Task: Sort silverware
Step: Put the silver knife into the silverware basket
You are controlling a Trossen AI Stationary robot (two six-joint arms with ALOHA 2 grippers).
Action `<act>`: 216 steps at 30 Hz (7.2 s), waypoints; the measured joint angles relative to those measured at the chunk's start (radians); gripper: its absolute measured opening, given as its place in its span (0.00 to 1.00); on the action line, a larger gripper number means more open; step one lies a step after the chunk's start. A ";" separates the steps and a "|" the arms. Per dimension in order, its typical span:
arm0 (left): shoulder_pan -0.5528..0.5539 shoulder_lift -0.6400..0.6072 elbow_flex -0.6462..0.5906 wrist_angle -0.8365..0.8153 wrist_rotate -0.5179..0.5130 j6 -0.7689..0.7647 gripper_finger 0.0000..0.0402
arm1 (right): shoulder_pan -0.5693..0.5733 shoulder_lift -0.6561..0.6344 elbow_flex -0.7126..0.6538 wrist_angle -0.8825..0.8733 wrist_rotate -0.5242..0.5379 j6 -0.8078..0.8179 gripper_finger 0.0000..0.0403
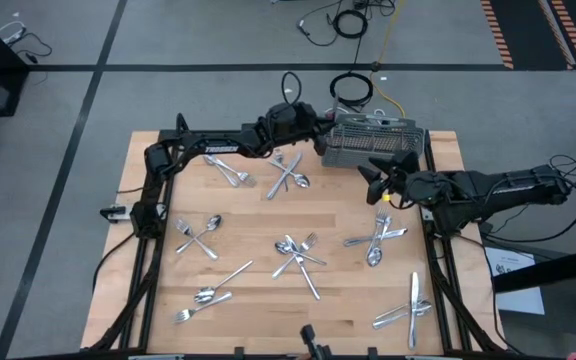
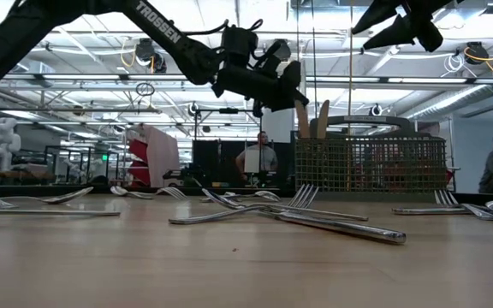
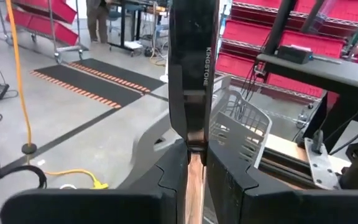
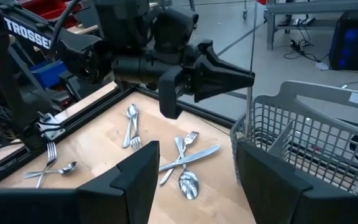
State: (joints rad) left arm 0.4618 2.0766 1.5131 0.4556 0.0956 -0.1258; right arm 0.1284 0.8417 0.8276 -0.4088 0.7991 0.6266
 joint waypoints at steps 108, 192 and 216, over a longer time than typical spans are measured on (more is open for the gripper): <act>-0.321 -0.504 -0.311 -0.594 0.376 0.218 0.50 | 0.291 0.528 0.000 0.752 -0.269 0.407 0.50; -0.616 0.032 -0.075 -0.808 0.190 0.709 0.48 | 0.620 0.445 0.000 0.443 -0.014 0.417 0.50; -0.618 0.056 -0.115 -0.794 0.205 0.707 0.48 | 0.616 0.449 0.000 0.443 0.042 0.399 0.50</act>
State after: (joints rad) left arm -0.1567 2.1322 1.3979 -0.3386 0.3003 0.5809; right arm 0.7448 1.2907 0.8272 0.0338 0.8413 1.0260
